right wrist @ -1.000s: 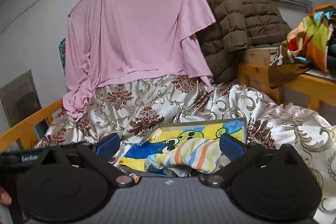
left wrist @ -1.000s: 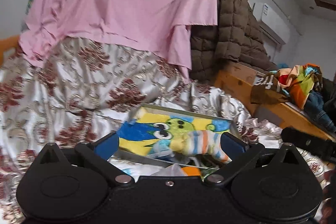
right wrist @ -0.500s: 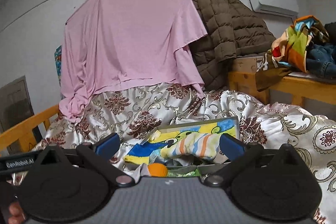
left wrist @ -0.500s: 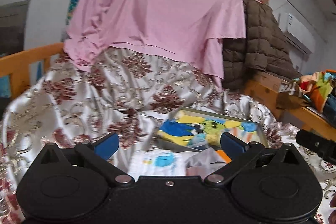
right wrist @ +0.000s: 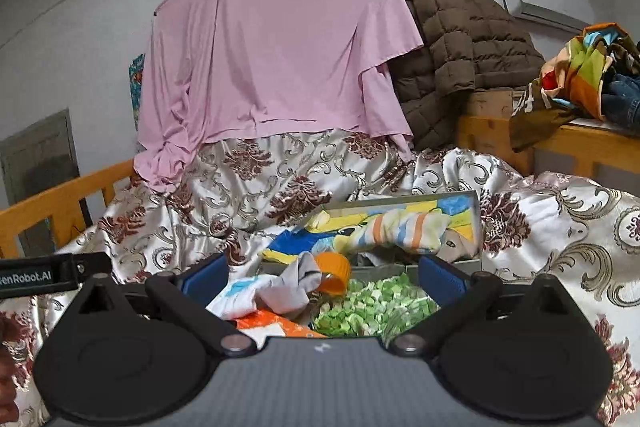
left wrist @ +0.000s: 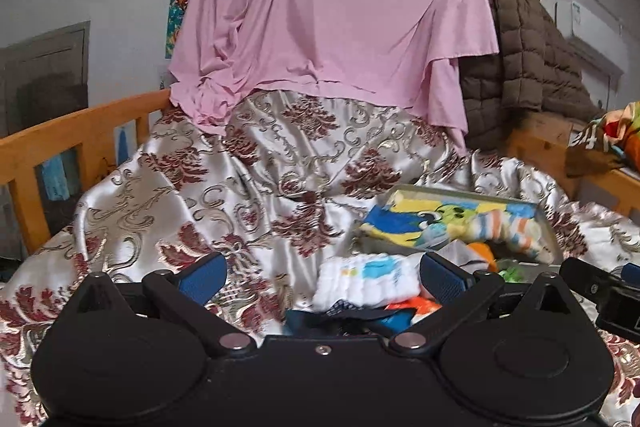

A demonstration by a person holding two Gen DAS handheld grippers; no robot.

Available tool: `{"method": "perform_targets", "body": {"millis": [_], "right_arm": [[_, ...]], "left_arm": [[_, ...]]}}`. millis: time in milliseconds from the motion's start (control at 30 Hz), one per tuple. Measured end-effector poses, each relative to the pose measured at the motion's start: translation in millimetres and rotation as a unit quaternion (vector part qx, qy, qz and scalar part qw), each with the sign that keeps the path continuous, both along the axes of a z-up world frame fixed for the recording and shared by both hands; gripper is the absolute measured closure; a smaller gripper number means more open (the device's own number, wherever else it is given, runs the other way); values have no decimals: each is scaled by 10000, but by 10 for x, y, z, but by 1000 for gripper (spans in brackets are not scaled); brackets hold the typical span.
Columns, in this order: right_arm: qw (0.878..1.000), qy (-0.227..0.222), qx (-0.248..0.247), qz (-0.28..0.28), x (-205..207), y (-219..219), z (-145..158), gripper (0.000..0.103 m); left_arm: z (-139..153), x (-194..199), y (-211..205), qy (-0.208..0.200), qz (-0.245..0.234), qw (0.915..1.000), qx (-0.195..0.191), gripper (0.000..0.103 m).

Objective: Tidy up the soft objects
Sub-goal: 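Move both grippers back toward the remaining pile of soft items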

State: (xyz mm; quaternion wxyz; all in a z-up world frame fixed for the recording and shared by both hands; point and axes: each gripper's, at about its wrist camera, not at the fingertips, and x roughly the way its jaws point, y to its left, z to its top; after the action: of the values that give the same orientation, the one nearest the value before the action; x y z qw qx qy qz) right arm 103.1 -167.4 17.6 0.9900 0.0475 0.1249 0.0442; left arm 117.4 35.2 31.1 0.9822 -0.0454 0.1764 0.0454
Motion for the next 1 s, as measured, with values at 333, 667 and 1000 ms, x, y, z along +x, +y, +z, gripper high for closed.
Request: {"method": "perform_targets", "body": {"millis": [333,667,1000], "right_arm": [[9985,163,-433,297,-2,177,-196,0],[9940,387,-777,673,4,370,-361,0],[9882,628,-991,981,30,512,-508,0]], "left_arm": [[-190,22,59,290,162,9989,321,1],[-389,102,138,614,196,9968,464,1],[-528,258,244,958,-84,9948,334,1]]}}
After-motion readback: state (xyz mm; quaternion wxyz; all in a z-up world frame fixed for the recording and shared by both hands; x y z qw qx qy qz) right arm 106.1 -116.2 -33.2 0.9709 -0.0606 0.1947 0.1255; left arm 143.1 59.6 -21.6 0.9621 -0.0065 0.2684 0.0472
